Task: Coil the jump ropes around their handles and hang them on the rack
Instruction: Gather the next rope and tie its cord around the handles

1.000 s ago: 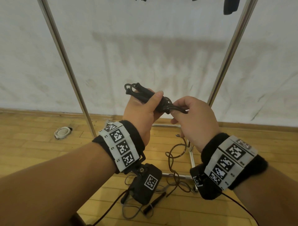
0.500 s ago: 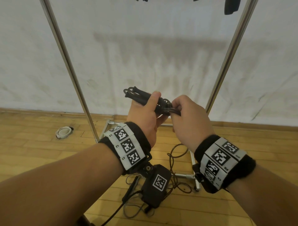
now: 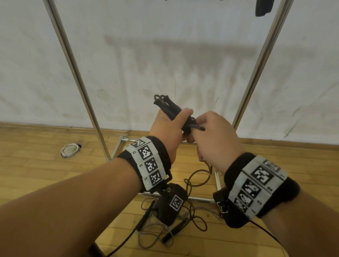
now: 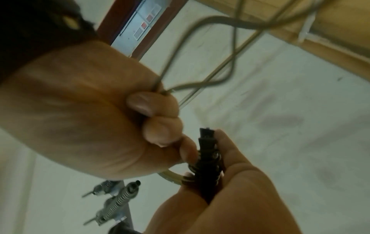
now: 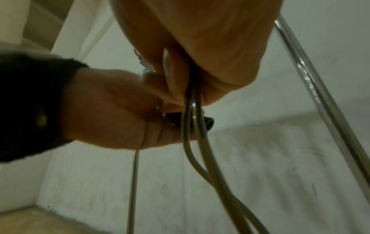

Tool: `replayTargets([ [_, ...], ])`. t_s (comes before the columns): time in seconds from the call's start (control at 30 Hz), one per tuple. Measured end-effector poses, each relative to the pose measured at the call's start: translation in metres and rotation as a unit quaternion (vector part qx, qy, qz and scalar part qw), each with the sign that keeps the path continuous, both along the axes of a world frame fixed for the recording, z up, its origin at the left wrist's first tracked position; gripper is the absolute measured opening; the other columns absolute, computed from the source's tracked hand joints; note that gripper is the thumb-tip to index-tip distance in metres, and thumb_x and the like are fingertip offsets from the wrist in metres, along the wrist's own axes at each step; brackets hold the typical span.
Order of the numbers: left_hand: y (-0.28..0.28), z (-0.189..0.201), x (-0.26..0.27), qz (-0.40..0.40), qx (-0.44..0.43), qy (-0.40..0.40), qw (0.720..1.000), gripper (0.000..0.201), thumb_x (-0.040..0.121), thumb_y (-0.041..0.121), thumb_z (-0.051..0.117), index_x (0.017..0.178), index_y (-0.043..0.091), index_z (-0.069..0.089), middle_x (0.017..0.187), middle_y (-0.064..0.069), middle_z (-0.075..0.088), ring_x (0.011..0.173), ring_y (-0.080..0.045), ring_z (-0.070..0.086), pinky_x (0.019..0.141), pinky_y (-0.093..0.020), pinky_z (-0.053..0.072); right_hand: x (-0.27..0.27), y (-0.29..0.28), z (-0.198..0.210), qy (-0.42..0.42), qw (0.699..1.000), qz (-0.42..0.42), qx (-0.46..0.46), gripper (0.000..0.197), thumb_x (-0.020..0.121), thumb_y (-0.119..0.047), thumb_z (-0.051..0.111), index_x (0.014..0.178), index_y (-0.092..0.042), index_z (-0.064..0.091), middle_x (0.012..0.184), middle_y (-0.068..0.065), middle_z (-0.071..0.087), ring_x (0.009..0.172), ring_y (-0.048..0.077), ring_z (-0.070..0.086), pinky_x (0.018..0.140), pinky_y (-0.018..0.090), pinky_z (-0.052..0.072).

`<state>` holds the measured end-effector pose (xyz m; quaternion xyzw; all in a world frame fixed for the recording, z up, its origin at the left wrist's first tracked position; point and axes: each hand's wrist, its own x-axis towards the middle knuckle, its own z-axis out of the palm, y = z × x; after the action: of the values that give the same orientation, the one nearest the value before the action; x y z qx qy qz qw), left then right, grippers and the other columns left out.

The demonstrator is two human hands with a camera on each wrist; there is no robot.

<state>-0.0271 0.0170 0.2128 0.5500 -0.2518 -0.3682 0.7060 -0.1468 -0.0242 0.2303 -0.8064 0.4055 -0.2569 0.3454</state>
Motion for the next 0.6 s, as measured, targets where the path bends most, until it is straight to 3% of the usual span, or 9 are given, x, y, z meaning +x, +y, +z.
replayTargets([
  [0.07, 0.002, 0.001, 0.008, -0.039, 0.025, -0.012, 0.999, 0.010, 0.104, 0.015, 0.065, 0.111, 0.009, 0.060, 0.101, -0.013, 0.076, 0.092, -0.029, 0.076, 0.077, -0.044, 0.064, -0.014, -0.011, 0.008, 0.022, 0.998, 0.051, 0.020, 0.002, 0.098, -0.028, 0.064, 0.099, -0.030, 0.063, 0.073, -0.004, 0.074, 0.047, 0.009, 0.061, 0.047, 0.029, 0.056],
  [0.2, 0.011, 0.005, 0.014, -0.159, 0.055, 0.048, 0.985, 0.012, 0.102, 0.005, 0.065, 0.111, 0.009, 0.058, 0.095, -0.016, 0.065, 0.078, -0.030, 0.068, 0.075, -0.051, 0.064, -0.042, -0.035, 0.023, 0.037, 0.991, 0.127, 0.014, 0.010, 0.093, -0.034, 0.071, 0.086, -0.029, 0.078, 0.069, -0.013, 0.071, 0.059, -0.004, 0.062, 0.061, 0.019, 0.044],
  [0.3, 0.012, 0.009, 0.013, -0.196, 0.064, 0.077, 0.976, 0.010, 0.100, 0.002, 0.065, 0.104, 0.009, 0.060, 0.086, -0.013, 0.063, 0.067, -0.026, 0.065, 0.065, -0.046, 0.060, -0.051, -0.046, 0.023, 0.010, 0.987, 0.159, 0.031, 0.014, 0.095, -0.030, 0.069, 0.087, -0.023, 0.078, 0.056, -0.013, 0.061, 0.049, -0.003, 0.054, 0.049, 0.008, 0.039],
  [0.4, 0.016, 0.014, 0.018, -0.214, 0.070, 0.078, 0.971, 0.011, 0.100, 0.000, 0.061, 0.099, 0.010, 0.059, 0.081, -0.012, 0.061, 0.064, -0.026, 0.061, 0.051, -0.035, 0.050, -0.055, -0.051, 0.021, 0.016, 0.980, 0.191, 0.058, 0.021, 0.097, -0.033, 0.064, 0.087, -0.020, 0.077, 0.052, -0.009, 0.049, 0.045, 0.002, 0.042, 0.045, 0.014, 0.036],
  [0.6, 0.020, 0.018, 0.015, -0.235, 0.087, 0.094, 0.964, 0.006, 0.102, 0.007, 0.056, 0.104, 0.012, 0.052, 0.073, -0.008, 0.056, 0.054, -0.021, 0.052, 0.041, -0.026, 0.040, -0.056, -0.053, 0.018, -0.002, 0.970, 0.218, 0.111, 0.024, 0.099, -0.034, 0.060, 0.088, -0.019, 0.074, 0.056, 0.001, 0.039, 0.047, 0.016, 0.032, 0.046, 0.029, 0.027],
])
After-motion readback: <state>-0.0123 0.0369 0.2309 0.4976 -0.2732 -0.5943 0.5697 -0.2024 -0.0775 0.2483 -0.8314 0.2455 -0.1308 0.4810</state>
